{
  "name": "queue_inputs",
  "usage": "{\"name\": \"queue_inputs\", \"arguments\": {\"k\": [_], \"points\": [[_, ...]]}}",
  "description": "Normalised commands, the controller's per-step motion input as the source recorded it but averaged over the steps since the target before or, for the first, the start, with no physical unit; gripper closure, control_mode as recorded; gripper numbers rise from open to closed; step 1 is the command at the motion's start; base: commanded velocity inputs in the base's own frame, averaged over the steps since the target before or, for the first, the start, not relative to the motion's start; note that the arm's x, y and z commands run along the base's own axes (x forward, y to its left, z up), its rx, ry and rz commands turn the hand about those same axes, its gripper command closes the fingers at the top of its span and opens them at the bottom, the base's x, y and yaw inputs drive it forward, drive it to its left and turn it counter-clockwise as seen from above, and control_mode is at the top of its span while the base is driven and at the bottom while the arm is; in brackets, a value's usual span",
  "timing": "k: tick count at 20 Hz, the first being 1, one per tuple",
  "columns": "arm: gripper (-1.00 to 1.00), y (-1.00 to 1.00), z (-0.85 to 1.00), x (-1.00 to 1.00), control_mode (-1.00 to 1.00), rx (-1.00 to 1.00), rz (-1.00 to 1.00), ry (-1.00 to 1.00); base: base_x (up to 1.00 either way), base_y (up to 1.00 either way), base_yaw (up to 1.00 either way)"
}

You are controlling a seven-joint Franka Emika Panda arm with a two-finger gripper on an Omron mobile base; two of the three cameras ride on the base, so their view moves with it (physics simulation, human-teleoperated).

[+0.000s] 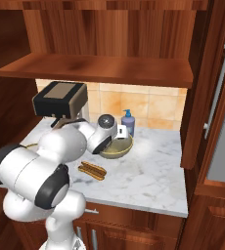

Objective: Pick both bowls and place them on the counter. Then place the hotdog bun in one bowl and place the cake in the other bowl.

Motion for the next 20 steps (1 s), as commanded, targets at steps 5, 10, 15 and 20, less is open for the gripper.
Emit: {"name": "queue_inputs", "arguments": {"k": [5,10,15,20], "points": [[1.0,0.06,-0.11,0.16,-1.0,0.0,0.0,0.02,0.0,0.0,0.0],[1.0,0.05,-0.15,0.12,-1.0,0.0,0.0,0.07,0.0,0.0,0.0],[1.0,0.0,-0.17,0.01,-1.0,0.0,0.0,0.1,0.0,0.0,0.0],[1.0,0.0,-0.13,0.02,-1.0,0.0,0.0,0.07,0.0,0.0,0.0]]}}
